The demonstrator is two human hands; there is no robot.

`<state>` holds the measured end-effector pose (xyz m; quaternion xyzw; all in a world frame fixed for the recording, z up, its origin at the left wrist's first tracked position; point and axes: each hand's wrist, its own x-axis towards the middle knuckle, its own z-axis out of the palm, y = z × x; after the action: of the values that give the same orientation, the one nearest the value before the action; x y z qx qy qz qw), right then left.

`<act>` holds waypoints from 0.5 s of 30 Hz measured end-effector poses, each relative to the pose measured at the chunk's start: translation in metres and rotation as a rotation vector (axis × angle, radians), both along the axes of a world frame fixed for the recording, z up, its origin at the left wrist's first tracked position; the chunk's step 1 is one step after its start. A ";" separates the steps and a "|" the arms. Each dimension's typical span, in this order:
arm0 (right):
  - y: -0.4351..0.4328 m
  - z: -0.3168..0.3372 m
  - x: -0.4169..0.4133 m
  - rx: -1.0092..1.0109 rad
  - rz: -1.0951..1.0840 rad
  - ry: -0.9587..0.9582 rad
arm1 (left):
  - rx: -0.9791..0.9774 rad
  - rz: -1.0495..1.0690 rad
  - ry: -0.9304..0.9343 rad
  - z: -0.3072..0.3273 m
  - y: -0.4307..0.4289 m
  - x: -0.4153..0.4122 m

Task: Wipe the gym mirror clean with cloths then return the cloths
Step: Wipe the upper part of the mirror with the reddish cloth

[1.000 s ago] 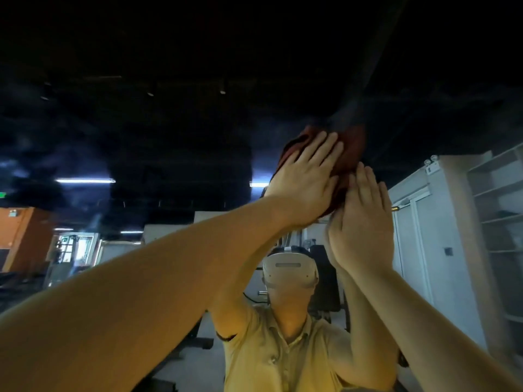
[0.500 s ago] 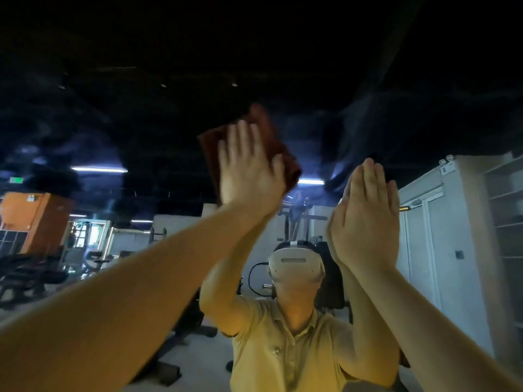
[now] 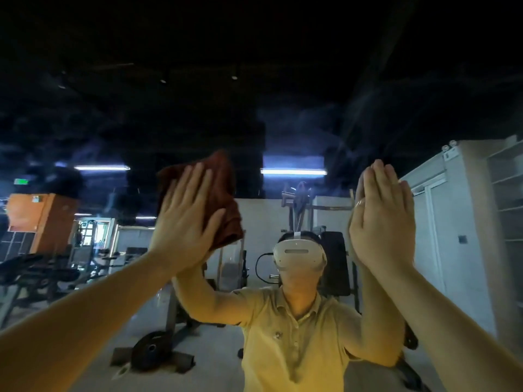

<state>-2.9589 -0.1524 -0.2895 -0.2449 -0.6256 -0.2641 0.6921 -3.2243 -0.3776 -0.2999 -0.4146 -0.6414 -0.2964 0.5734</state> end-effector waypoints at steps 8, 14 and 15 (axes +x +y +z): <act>-0.008 -0.029 -0.004 0.043 0.001 -0.069 | 0.179 -0.100 -0.117 -0.008 0.092 0.114; -0.001 -0.032 0.013 0.105 0.280 -0.044 | -0.076 -0.179 0.165 -0.001 0.139 0.174; -0.002 -0.034 0.015 0.096 0.278 -0.068 | -0.134 -0.169 0.242 -0.006 0.129 0.161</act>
<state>-2.9444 -0.1546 -0.3235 -0.1133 -0.6633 -0.2034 0.7112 -3.0633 -0.2488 -0.3063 -0.5373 -0.5485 -0.2480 0.5906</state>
